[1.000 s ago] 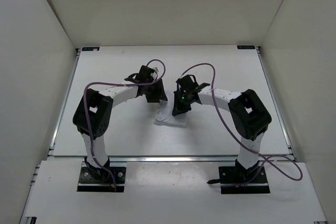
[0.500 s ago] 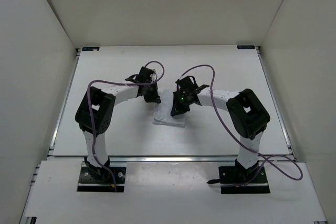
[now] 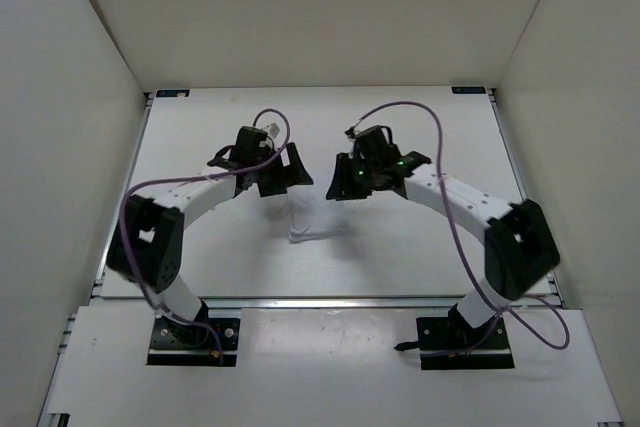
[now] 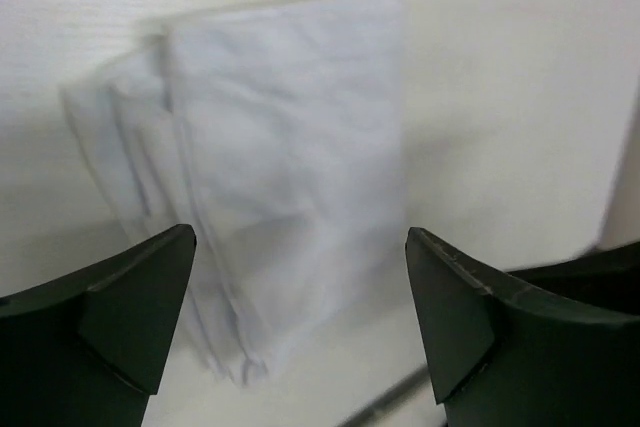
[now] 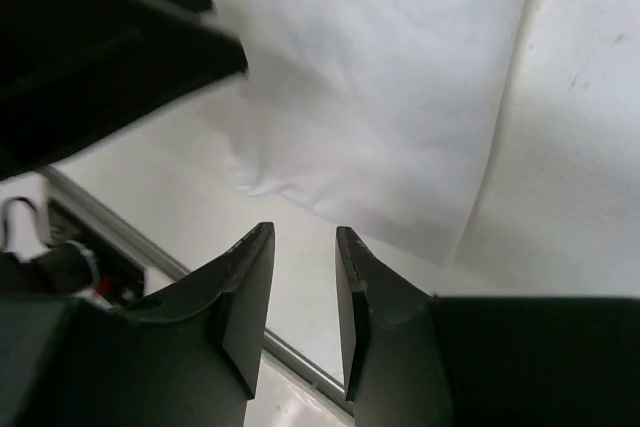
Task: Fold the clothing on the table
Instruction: Fold the skirt
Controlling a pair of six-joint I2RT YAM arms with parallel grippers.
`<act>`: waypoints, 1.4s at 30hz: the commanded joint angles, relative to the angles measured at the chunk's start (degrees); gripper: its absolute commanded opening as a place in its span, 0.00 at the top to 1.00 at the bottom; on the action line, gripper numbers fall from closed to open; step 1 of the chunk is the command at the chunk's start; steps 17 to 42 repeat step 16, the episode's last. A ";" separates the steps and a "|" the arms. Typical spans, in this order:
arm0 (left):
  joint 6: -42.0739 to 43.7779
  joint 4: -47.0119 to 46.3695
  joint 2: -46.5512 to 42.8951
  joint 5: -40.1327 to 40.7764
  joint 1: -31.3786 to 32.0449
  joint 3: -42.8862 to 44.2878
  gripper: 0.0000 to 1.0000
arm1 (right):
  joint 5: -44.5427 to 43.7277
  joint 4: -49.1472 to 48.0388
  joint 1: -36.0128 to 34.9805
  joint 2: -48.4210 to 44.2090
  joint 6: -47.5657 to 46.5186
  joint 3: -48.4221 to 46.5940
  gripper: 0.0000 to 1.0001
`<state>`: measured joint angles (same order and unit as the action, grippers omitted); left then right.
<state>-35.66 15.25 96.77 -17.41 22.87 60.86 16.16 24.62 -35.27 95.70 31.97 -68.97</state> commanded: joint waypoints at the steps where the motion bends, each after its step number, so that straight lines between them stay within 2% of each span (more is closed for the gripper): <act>1: -1.25 -3.54 -13.07 -7.53 0.51 -4.16 0.01 | -1.48 -2.02 2.21 -12.00 2.39 4.78 0.72; 5: -2.40 -4.62 -23.19 -12.65 -0.90 -14.97 0.01 | -1.22 -3.96 6.08 -21.41 4.24 13.84 0.72; 9: 2.61 1.97 -32.25 -5.73 0.77 -17.62 0.01 | -0.70 -5.55 7.93 -25.91 5.56 18.60 0.71; 11: 2.88 2.33 -35.15 -5.96 0.68 -18.23 0.01 | -1.13 -4.85 6.97 -26.53 5.82 18.79 0.71; 15: 3.49 4.34 -33.94 -7.99 0.77 -16.39 0.01 | -2.18 -3.01 4.34 -24.95 4.95 16.24 0.70; 42: 3.49 5.14 -33.93 -7.56 0.94 -15.87 0.01 | -2.01 -3.09 4.68 -24.43 5.12 15.45 0.71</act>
